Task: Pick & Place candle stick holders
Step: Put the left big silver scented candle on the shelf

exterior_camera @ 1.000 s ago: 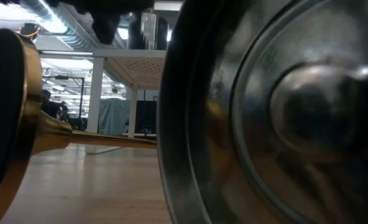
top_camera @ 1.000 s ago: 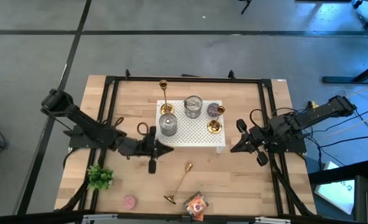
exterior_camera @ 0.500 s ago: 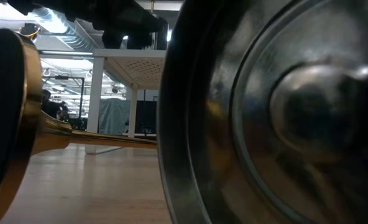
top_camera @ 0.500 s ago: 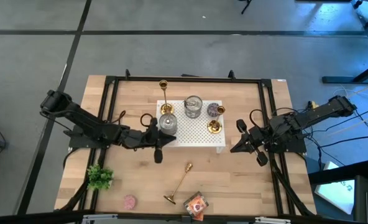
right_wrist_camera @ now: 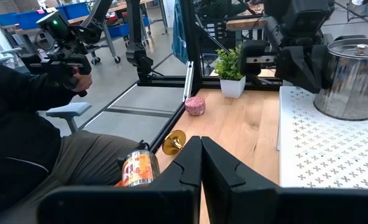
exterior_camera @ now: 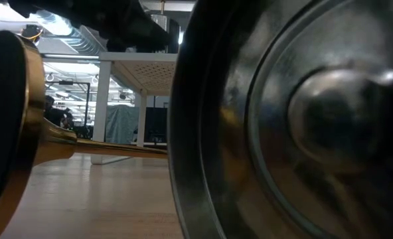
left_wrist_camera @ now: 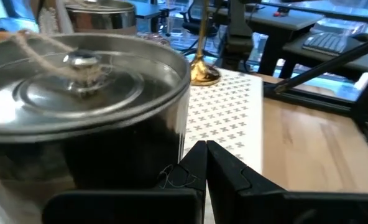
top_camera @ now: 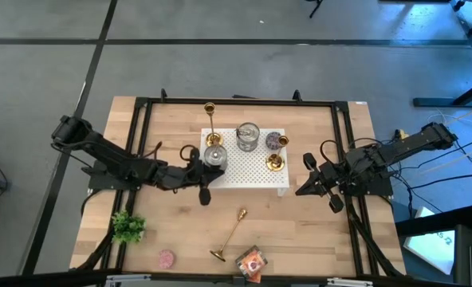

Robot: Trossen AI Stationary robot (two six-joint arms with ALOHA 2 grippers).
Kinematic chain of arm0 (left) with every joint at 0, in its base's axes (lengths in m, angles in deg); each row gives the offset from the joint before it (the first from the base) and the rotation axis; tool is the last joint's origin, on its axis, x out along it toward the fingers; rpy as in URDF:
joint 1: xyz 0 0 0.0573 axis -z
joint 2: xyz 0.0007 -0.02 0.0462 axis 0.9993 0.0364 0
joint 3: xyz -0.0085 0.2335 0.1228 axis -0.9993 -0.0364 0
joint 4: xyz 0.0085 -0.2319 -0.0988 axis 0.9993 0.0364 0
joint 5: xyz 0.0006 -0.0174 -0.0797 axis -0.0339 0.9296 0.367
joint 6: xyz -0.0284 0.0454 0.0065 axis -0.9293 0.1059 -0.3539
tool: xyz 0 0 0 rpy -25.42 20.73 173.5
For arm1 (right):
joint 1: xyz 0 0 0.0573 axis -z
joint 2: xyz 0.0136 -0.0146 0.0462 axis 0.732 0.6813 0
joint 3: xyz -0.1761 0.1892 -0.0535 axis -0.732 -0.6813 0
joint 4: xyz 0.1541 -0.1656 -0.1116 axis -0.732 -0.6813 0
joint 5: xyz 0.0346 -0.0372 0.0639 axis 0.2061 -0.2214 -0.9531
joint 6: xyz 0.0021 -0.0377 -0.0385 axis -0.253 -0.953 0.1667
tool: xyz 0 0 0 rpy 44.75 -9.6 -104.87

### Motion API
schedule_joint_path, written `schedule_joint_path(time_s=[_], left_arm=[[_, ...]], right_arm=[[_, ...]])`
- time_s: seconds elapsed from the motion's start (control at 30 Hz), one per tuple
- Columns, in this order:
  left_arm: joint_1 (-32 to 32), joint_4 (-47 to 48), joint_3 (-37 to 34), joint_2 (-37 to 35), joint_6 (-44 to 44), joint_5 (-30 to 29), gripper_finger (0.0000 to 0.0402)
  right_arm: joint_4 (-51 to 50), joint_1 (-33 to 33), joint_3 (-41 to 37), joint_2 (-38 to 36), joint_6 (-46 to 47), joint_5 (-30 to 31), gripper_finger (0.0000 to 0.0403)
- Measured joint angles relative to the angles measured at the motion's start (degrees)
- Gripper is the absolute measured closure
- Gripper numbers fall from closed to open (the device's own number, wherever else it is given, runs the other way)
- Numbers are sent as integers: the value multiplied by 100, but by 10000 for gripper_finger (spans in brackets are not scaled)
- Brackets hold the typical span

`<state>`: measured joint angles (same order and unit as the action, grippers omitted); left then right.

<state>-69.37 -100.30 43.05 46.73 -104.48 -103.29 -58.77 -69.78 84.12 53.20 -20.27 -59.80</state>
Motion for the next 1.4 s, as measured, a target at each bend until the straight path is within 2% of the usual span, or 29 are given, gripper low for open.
schedule_joint_path(time_s=[0.77,0.93,1.13,1.4], left_arm=[[-181,14,0,0,-43,-86,400],[62,87,0,0,-194,72,400],[535,114,0,0,-338,-526,400],[1519,272,0,0,-799,-1465,400]], right_arm=[[0,0,0,0,0,0,398],[-1,0,0,2,0,-2,398],[-36,0,0,0,2,-4,398],[-43,-1,0,1,42,-18,398]])
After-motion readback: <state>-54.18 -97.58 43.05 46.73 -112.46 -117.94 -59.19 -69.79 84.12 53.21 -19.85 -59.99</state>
